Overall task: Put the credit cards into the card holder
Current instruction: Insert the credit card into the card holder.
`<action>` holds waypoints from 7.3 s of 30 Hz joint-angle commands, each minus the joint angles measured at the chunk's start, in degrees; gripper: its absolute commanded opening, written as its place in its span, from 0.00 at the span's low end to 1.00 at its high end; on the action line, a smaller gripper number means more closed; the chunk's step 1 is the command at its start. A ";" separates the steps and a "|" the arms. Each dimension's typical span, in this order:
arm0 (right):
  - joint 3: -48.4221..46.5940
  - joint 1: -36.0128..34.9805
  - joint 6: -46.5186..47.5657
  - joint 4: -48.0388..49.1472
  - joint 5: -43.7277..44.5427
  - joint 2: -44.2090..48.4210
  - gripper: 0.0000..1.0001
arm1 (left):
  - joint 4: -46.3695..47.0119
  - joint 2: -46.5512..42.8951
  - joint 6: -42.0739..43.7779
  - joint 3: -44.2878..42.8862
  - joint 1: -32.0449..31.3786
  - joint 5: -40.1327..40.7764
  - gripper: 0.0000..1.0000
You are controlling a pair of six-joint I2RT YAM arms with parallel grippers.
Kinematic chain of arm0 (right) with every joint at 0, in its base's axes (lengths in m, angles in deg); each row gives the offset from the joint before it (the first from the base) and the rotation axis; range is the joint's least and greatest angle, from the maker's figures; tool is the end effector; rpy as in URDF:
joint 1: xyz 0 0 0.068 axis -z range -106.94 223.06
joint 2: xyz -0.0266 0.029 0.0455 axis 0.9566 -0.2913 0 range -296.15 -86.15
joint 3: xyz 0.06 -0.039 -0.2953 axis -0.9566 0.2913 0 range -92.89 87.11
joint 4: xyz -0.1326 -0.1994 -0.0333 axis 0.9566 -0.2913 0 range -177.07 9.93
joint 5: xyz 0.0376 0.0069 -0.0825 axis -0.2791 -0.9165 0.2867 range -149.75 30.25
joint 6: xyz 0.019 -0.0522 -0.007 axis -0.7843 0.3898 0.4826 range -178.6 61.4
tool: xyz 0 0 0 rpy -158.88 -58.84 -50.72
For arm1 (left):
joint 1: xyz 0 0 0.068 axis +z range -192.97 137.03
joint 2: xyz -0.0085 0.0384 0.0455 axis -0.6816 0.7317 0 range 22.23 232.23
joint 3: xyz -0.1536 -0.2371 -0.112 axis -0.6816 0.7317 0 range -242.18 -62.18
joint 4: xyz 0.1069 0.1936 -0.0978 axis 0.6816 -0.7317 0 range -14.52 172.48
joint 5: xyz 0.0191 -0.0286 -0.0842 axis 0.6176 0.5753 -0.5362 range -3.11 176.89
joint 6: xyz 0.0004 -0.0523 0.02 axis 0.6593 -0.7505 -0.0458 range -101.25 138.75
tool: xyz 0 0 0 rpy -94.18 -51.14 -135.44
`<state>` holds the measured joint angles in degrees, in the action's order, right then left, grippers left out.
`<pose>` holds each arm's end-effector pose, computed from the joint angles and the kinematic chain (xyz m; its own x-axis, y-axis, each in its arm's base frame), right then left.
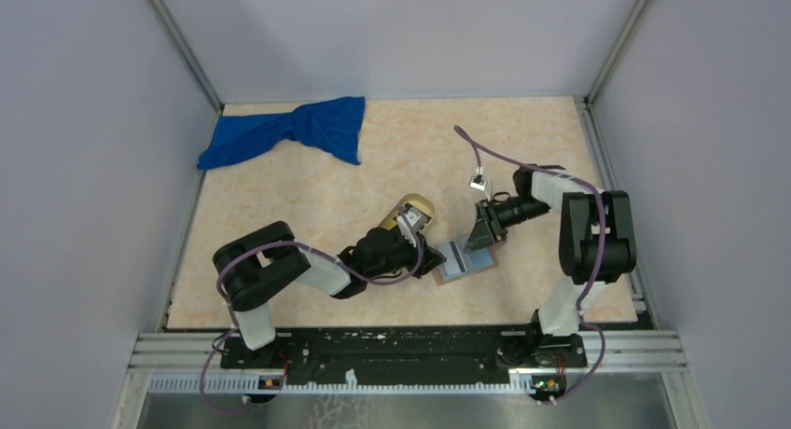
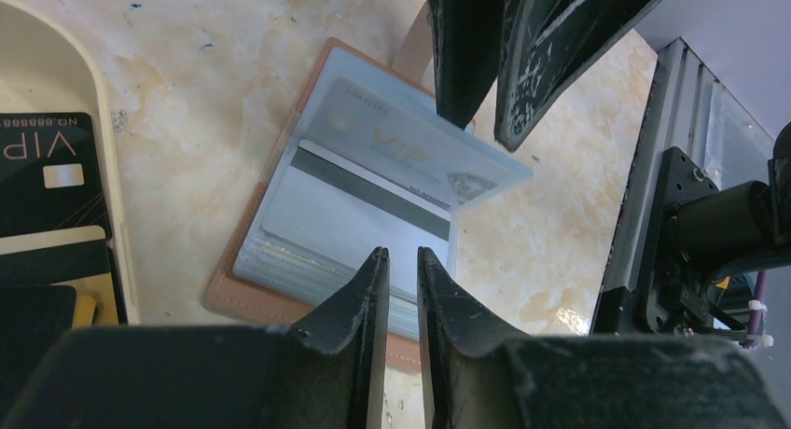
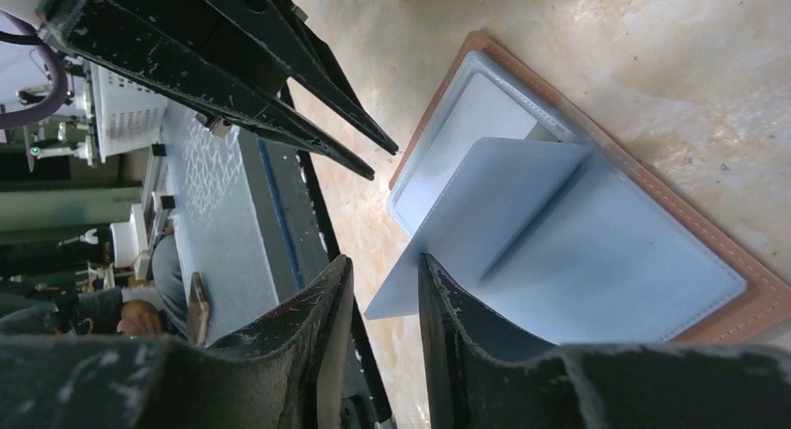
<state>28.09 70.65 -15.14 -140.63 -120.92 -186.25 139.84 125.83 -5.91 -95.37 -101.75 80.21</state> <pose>0.2596 0.0447 0.2122 -0.8177 -0.3664 -0.4440 -0.5598 0.3267 0.7615 0.1675 -0.2851 0.1849 -0.4852 0.0011 -0.8744 0.7765 0.4603 -0.4303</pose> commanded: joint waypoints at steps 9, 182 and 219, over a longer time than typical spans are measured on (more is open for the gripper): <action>-0.44 -3.00 -5.78 6.52 3.17 0.13 0.31 | 0.50 2.52 -0.57 -3.12 -0.27 -2.10 0.24; 11.72 -14.54 -10.47 29.51 29.35 15.02 0.18 | -21.32 -3.03 -12.91 -5.81 -3.62 12.83 0.29; 4.67 -24.45 -10.69 22.43 21.32 11.49 0.19 | -17.32 -24.81 -7.33 10.51 -3.14 20.10 0.51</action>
<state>35.95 46.21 -27.12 -114.60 -96.53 -176.68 121.02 104.89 -15.95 -87.37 -105.47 96.26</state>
